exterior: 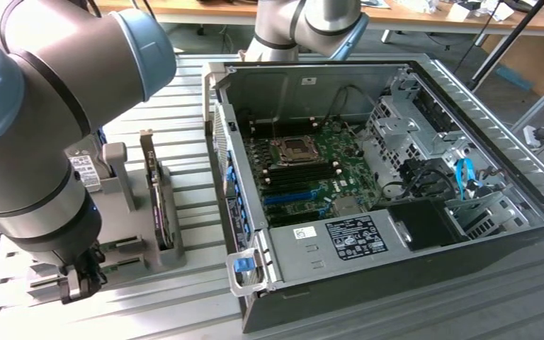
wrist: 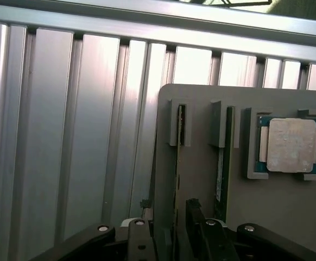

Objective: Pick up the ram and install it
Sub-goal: 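Pick up the ram and move it above insertion slot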

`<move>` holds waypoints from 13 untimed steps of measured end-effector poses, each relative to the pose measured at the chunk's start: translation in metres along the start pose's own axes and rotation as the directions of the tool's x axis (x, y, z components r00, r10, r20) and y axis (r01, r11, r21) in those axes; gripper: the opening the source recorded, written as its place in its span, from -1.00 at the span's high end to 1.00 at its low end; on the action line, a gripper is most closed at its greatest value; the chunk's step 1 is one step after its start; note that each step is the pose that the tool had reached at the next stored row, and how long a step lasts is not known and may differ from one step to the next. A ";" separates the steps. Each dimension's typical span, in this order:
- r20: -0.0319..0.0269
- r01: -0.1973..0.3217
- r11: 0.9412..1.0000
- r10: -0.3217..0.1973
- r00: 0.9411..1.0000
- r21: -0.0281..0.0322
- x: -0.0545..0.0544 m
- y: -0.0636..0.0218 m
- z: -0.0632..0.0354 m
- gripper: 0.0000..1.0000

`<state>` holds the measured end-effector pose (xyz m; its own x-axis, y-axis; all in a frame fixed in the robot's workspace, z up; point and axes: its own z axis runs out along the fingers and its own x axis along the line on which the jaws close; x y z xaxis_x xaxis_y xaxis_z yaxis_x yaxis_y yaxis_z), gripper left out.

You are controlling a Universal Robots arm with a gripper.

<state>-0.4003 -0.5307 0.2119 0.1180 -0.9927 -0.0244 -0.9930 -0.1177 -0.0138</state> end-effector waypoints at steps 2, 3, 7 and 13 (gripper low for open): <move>0.000 0.000 1.000 0.000 1.000 0.000 -0.002 0.0002 0.0008 0.26; 0.001 0.000 1.000 0.000 1.000 0.000 -0.003 0.0011 0.0015 0.26; 0.001 0.000 1.000 0.000 1.000 0.000 -0.008 0.0066 0.0033 0.26; 0.001 0.000 1.000 0.000 1.000 0.000 -0.008 0.0066 0.0034 0.26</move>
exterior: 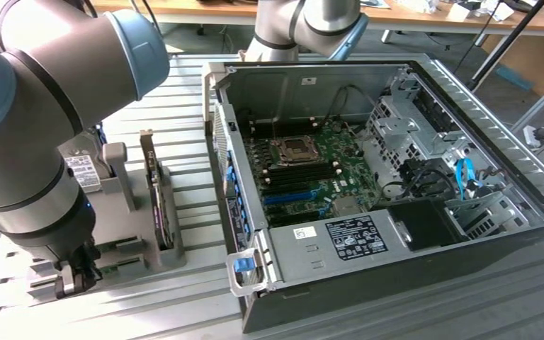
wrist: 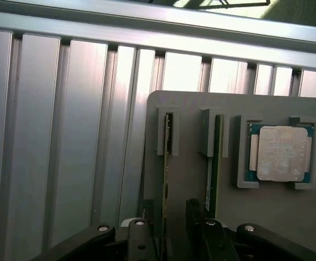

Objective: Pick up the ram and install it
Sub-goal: 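Pick up the ram and move it above insertion slot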

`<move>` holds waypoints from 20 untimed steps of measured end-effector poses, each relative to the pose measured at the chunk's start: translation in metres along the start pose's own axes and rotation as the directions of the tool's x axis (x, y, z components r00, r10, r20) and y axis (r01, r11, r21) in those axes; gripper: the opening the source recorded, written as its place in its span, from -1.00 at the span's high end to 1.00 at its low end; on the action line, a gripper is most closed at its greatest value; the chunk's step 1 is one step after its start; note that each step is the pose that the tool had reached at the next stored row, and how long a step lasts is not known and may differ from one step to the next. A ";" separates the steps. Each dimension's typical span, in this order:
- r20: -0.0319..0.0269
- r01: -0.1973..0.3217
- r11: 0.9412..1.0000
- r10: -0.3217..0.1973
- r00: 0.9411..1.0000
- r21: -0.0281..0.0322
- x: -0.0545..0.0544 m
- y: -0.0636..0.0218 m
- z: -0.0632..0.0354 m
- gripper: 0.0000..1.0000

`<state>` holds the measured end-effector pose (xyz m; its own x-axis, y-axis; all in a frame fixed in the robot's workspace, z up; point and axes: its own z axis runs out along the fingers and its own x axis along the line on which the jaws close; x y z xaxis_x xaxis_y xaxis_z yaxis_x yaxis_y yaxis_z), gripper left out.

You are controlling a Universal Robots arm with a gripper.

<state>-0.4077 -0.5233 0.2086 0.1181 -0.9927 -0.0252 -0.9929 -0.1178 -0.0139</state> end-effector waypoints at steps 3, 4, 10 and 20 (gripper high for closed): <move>0.000 0.000 1.000 0.000 1.000 0.000 0.000 0.0000 0.0000 0.76; 0.000 0.000 1.000 0.000 1.000 0.000 0.000 0.0000 0.0000 0.76; 0.000 0.000 1.000 0.000 1.000 0.000 -0.001 -0.0002 -0.0152 0.76; 0.000 0.000 1.000 0.000 1.000 0.000 -0.001 -0.0006 -0.0419 0.76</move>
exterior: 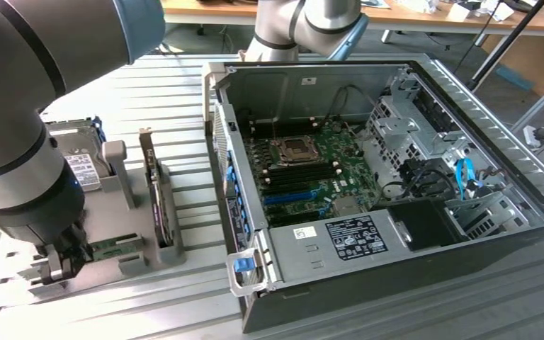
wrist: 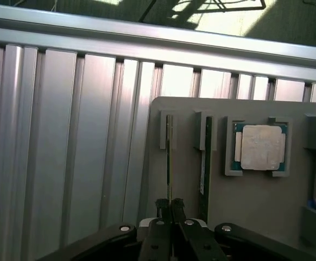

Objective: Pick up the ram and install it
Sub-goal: 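Pick up the ram and move it above insertion slot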

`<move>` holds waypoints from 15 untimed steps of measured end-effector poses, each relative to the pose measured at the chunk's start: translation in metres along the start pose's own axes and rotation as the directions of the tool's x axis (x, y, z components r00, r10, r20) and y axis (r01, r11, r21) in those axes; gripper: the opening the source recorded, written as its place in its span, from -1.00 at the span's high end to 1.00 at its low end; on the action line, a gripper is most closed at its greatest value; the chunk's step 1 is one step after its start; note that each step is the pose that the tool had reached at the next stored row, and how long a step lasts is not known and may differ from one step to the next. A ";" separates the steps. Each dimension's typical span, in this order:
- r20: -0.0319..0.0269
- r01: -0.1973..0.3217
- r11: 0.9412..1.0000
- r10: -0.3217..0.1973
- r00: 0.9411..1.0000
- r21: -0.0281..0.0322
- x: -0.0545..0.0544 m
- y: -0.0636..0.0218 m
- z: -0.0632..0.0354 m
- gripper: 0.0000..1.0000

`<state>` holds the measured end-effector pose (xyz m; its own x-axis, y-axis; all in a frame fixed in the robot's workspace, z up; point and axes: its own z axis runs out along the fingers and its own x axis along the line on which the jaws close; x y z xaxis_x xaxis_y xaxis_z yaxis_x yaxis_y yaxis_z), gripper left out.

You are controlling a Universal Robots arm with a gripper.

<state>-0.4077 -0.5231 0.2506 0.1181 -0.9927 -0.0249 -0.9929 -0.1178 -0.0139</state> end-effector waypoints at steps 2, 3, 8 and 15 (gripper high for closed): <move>0.000 0.000 1.000 0.000 1.000 0.000 0.000 -0.0001 -0.0066 0.76; 0.000 0.000 1.000 0.000 1.000 0.000 0.000 -0.0001 -0.0098 0.76; 0.000 0.000 1.000 0.000 1.000 0.000 -0.001 -0.0004 -0.0267 0.76; 0.000 0.000 1.000 0.000 1.000 0.000 -0.001 -0.0008 -0.0587 0.76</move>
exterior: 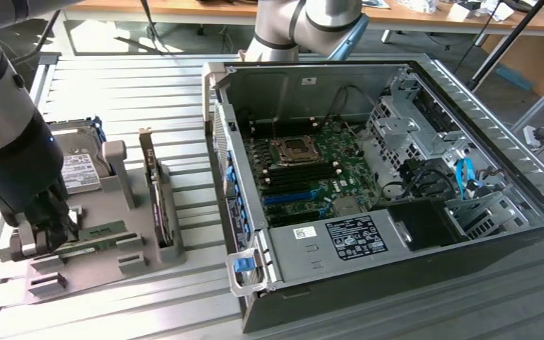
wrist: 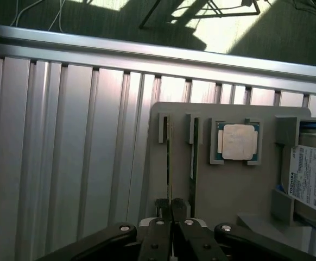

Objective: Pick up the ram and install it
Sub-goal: 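Pick up the ram and move it above insertion slot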

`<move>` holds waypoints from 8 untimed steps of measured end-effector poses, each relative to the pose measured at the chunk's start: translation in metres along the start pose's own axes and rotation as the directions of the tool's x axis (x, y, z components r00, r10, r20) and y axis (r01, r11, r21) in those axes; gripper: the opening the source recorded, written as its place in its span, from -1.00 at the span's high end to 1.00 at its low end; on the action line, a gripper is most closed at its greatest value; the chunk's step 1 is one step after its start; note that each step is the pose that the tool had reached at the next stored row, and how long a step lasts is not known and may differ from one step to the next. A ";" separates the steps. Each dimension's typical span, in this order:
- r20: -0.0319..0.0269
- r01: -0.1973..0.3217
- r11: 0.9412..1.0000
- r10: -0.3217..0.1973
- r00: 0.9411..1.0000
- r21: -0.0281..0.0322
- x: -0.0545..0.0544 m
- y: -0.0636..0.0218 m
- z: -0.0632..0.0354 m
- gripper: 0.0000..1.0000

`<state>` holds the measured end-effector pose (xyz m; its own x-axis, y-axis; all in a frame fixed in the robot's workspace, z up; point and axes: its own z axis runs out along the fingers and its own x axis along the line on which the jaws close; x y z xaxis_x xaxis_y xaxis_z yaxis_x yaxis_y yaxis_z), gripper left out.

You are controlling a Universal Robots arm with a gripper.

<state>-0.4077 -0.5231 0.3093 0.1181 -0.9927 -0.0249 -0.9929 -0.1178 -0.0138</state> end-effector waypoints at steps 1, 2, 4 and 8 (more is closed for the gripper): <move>0.000 0.000 1.000 0.000 1.000 0.000 0.000 -0.0001 -0.0064 0.76; 0.000 0.000 1.000 0.000 1.000 0.000 0.000 -0.0002 -0.0099 0.76; 0.000 0.000 1.000 0.000 1.000 0.000 0.000 -0.0003 -0.0194 0.76; 0.000 0.000 1.000 0.000 1.000 0.000 -0.001 -0.0007 -0.0540 0.76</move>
<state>-0.4077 -0.5231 0.3634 0.1181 -0.9927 -0.0250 -0.9929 -0.1178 -0.0139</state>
